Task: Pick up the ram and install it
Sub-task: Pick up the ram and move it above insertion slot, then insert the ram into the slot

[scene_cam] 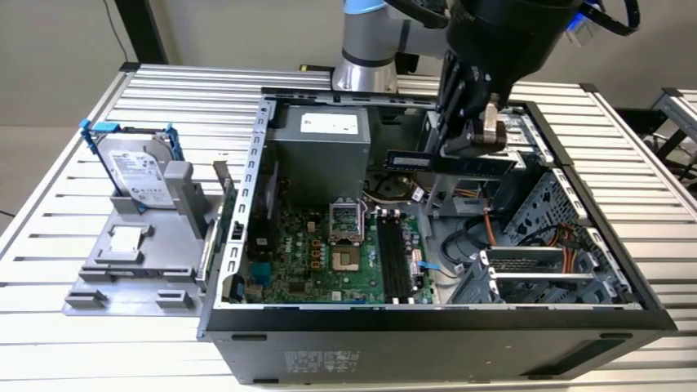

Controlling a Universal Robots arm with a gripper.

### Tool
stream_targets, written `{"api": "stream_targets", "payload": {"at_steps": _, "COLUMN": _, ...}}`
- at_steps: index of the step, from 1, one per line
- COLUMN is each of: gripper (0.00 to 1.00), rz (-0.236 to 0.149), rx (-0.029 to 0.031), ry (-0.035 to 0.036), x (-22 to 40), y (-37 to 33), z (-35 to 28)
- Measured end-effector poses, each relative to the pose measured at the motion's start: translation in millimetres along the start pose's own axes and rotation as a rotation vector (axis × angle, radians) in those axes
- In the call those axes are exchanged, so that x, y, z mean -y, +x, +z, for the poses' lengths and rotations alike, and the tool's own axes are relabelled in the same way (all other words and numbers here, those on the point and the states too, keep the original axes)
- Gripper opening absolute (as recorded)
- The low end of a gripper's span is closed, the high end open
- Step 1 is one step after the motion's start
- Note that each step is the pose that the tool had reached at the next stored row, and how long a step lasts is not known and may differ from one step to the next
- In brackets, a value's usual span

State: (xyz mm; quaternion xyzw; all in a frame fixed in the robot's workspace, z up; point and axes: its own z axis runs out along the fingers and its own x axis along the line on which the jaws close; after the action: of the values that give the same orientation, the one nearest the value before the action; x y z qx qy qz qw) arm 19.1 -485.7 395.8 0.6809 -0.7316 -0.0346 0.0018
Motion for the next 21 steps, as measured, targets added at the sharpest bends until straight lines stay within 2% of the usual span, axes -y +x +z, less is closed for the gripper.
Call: {"api": "stream_targets", "payload": {"at_steps": 21, "gripper": 0.0, "rz": 0.0, "rx": 0.0001, "ry": 0.0, "x": -3.6, "y": -51.0, "z": 2.5}}
